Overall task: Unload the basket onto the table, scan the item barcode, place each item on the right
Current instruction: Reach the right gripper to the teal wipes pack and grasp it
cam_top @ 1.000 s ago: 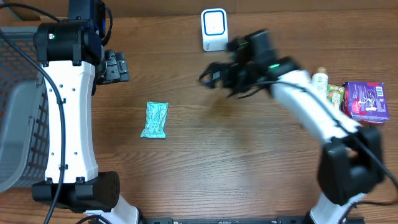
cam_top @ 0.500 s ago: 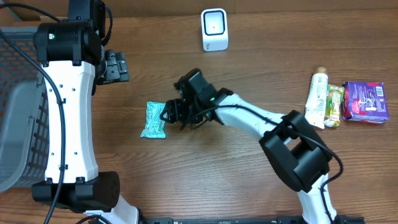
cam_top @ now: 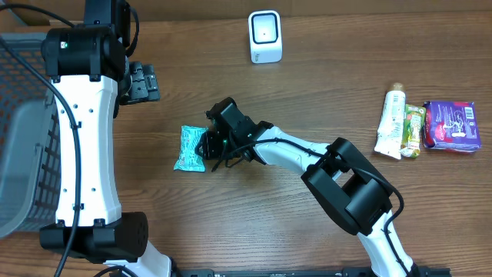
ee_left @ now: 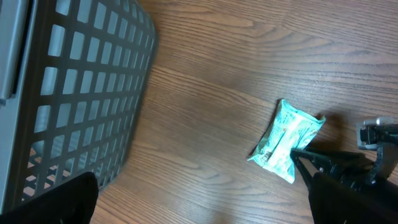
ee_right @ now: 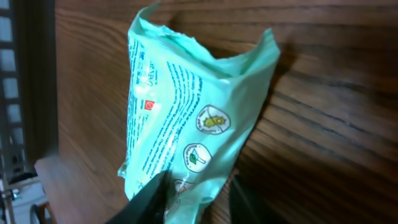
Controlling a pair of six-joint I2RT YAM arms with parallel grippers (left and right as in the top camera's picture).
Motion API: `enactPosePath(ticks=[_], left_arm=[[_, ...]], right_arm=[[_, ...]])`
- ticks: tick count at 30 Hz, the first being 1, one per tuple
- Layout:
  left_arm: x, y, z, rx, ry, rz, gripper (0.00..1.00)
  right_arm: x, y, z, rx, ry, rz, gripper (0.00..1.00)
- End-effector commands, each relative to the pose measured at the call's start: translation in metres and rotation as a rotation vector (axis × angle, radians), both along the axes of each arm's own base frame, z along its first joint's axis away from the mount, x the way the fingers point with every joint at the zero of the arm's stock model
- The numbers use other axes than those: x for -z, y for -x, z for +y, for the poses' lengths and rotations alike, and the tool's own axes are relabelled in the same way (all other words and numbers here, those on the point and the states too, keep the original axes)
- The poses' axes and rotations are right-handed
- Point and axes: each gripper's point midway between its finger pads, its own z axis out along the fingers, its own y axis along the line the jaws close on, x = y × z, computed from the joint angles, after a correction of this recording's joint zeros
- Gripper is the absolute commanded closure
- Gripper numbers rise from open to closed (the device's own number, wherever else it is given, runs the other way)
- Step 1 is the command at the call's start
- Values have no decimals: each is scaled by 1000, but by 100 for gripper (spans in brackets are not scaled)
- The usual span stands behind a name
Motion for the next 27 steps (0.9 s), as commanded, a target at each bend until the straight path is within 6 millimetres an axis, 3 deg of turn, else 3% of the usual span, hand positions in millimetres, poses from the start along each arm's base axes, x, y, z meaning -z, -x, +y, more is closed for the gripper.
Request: enactPosePath(ticks=[1,4,8,11,12,16,19,22,27], left_arm=[[-9,1,1,8,-9,-28,0],[-9,1,1,8,-9,-28,0],[-9,1,1,8,-9,-28,0],[-9,1,1,8,-9,-28,0],[-9,1,1,8,-9,-28,0],[-9,1,1,8,-9,-28,0],[-9,1,1,8,-9,-28,0],[-9,1,1,8,-9,-28,0],[-9,1,1,8,-9,-28,0]], right_arm=[[14,0,-4,16,35,3,74],[15,0,-5,18,41,4,84],[14,-3,-5,24,40,-4,86],[12,-9,-3,40,39,-41,62],[10,-11,-1,47,35,-61,58],[12,-20,4,126,56,-108,49],[20,-19,10,137,69,-146,49],[35,-13,12,142,100,-152,53],[46,-7,9,146,135,-128,75]])
